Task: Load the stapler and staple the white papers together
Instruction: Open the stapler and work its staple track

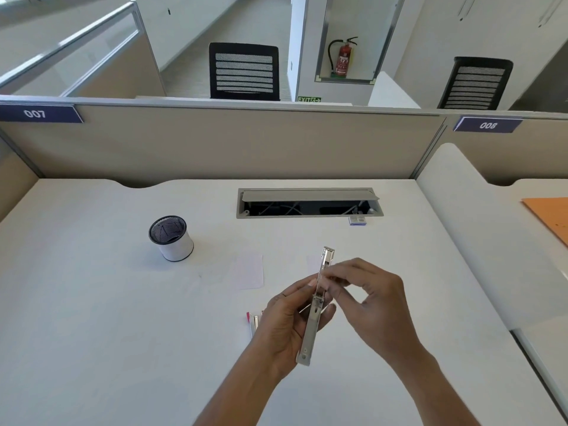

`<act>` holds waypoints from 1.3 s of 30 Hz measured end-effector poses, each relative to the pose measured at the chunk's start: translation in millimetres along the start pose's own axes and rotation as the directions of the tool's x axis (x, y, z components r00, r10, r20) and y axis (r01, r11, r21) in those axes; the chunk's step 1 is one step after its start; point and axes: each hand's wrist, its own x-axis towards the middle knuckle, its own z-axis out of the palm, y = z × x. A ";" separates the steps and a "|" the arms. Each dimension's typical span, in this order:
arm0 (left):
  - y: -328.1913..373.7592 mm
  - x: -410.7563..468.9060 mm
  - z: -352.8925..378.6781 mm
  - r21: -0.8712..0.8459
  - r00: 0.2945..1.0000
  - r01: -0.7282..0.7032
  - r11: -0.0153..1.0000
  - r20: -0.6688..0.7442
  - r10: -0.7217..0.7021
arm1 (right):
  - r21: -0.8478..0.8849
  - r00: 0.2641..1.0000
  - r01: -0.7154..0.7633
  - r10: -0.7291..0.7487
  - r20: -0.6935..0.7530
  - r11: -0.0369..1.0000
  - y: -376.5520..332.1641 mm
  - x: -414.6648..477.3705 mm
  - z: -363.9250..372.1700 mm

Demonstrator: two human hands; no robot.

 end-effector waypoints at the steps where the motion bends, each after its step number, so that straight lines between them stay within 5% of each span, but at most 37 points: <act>1: -0.2 0.2 0.2 -0.004 1.000 0.005 1.000 -0.002 -0.005 | -0.001 1.000 -0.019 0.019 -0.023 1.000 3.3 1.9 1.3; 14: -0.3 3.8 -1.2 -0.029 0.999 0.020 0.999 -0.025 -0.021 | 0.245 0.938 -0.310 0.338 -0.079 0.918 17.3 9.0 20.2; 17: 0.4 4.9 -2.0 -0.029 1.000 0.019 0.999 -0.015 -0.019 | 0.390 0.835 -0.500 0.550 -0.019 0.773 17.4 11.7 20.9; 21: -1.3 5.6 -2.8 -0.010 1.000 0.021 1.000 -0.021 -0.021 | 0.664 0.694 -0.621 0.687 0.217 0.417 17.3 16.8 18.2; 24: -3.7 5.3 -4.2 -0.011 1.000 0.018 1.000 -0.018 -0.018 | 0.680 0.691 -0.634 0.665 0.283 0.369 14.0 16.9 14.8; 27: -3.6 5.8 -4.9 -0.022 1.000 0.012 1.000 -0.010 -0.012 | 0.638 0.706 -0.640 0.656 0.267 0.429 11.4 13.9 14.7; 30: 0.4 6.8 -4.8 -0.045 1.000 -0.004 0.999 -0.011 0.003 | 0.456 0.790 -0.595 0.586 0.182 0.661 9.1 6.6 15.0; 34: 6.0 8.4 -6.7 -0.033 0.999 -0.033 0.999 -0.028 0.032 | 0.180 0.955 -0.231 0.187 0.229 0.956 1.1 -7.7 1.9; 39: 7.3 7.8 -6.5 -0.031 0.997 -0.064 0.997 -0.032 0.063 | -0.131 0.918 0.180 -0.119 0.379 0.975 0.8 -20.1 -1.4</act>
